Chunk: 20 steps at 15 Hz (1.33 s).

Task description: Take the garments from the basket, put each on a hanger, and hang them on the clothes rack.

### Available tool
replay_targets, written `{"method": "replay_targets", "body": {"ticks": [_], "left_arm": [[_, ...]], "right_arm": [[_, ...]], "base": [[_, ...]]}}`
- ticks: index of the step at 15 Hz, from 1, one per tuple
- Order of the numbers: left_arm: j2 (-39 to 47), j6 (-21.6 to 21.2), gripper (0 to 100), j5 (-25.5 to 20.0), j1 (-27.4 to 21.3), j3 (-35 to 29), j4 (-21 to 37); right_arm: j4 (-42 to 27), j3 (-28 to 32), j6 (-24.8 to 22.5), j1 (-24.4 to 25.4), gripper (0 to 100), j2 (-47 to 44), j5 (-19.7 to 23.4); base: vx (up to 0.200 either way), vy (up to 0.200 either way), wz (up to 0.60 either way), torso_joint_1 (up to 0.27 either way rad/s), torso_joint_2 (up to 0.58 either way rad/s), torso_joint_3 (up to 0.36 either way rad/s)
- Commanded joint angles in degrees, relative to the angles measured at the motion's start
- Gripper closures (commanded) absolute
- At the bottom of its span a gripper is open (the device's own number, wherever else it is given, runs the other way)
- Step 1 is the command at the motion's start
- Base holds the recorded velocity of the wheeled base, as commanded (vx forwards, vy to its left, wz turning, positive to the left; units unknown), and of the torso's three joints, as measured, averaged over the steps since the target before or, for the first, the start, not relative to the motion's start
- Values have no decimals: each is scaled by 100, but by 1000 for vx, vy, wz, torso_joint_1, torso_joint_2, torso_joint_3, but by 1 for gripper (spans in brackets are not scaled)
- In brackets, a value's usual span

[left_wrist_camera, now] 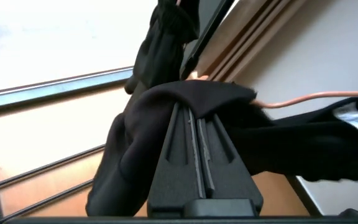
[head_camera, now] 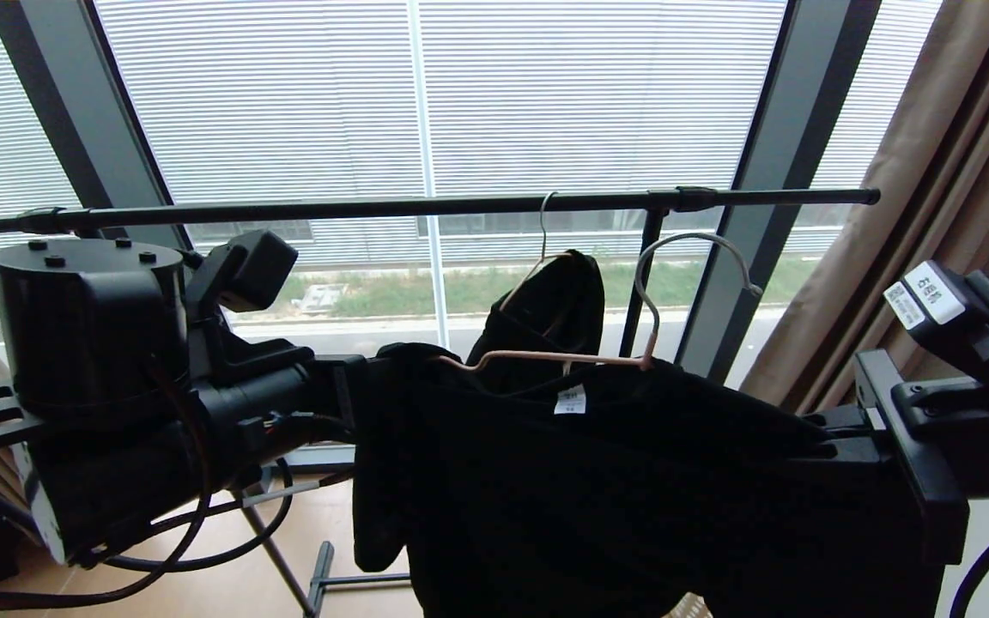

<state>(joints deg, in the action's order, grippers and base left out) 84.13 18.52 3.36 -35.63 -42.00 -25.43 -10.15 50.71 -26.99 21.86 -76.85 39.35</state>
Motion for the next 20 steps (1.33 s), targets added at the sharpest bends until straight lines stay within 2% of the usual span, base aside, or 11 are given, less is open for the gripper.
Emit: {"method": "replay_targets", "body": {"ticks": [1,4,10,12,13,14,16,18,20], "left_arm": [[-28,-6,100,-11,-14,-45,-23],[-142,-41,100,-55,-137,-63,-32],[-256,-32,100,-73,-691,-142,-32],[-300,-41,100,-82,-840,-221,-15],[-309,-41,100,-82,-945,-292,-15],[-309,-41,100,-82,-945,-292,-15],[-309,-41,100,-108,-1148,-379,-15],[-309,-32,100,-389,-1209,-476,-23],[-292,-32,100,-618,-1209,-564,-6]], "right_arm": [[5,-18,71,126,100,30,11],[22,-9,247,372,100,-58,20],[514,-141,537,425,100,-515,2],[1121,-457,809,530,100,-524,2],[1604,-694,1091,565,100,-533,2],[1604,-694,1091,565,100,-533,2],[2343,-1125,1258,574,100,-673,20],[2940,-1485,1302,636,100,-717,20],[3424,-1749,1618,811,100,-691,20]], "base": [[0,0,0,0,0,0],[0,0,0,0,0,0],[0,0,0,0,0,0],[0,0,0,0,0,0],[0,0,0,0,0,0],[0,0,0,0,0,0],[0,0,0,0,0,0],[0,0,0,0,0,0],[0,0,0,0,0,0]]}}
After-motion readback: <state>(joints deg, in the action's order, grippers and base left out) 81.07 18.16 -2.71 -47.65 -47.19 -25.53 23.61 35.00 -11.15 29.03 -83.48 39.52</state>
